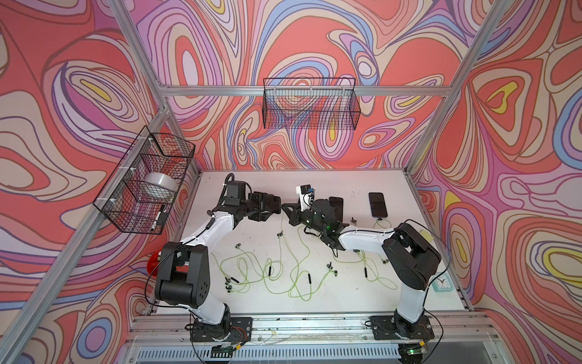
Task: Plug wired earphones into phones
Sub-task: Insert the wired earphone into the phone.
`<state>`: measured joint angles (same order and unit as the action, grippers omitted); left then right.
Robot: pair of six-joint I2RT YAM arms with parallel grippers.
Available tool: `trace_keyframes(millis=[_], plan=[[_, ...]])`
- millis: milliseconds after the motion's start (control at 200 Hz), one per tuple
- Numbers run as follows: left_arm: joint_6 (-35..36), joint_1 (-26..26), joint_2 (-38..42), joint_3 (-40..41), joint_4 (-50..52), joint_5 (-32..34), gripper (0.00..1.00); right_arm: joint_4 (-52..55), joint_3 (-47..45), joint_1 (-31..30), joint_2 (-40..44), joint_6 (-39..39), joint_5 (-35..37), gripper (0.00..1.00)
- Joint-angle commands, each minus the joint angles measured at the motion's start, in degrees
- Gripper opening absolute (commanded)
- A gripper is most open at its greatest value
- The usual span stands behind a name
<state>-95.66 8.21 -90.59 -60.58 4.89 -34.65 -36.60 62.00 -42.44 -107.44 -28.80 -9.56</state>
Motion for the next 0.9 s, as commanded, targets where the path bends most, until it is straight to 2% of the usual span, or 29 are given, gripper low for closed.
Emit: trace_keyframes(millis=[0,155,305,596,896], plan=[[-0.54,0.49,3.23,-0.48,-2.67,-3.13,0.00,3.19,0.05,-0.34,-1.55,-0.35,0.10,0.00],[-0.14,0.47,3.35,-0.64,-2.21,-3.12,0.00,4.43,0.27,-0.56,-1.85,-0.11,0.55,0.00],[3.17,0.44,3.75,-2.28,1.54,-2.55,0.00,10.46,2.50,-0.77,-1.85,1.29,2.64,0.00],[9.01,0.96,3.56,-6.47,9.31,-3.31,0.00,12.16,3.42,-1.02,-1.95,3.02,3.76,0.00],[7.43,4.50,3.20,-5.67,7.78,-2.75,0.00,11.69,5.41,-1.42,-2.62,3.05,3.83,0.00]])
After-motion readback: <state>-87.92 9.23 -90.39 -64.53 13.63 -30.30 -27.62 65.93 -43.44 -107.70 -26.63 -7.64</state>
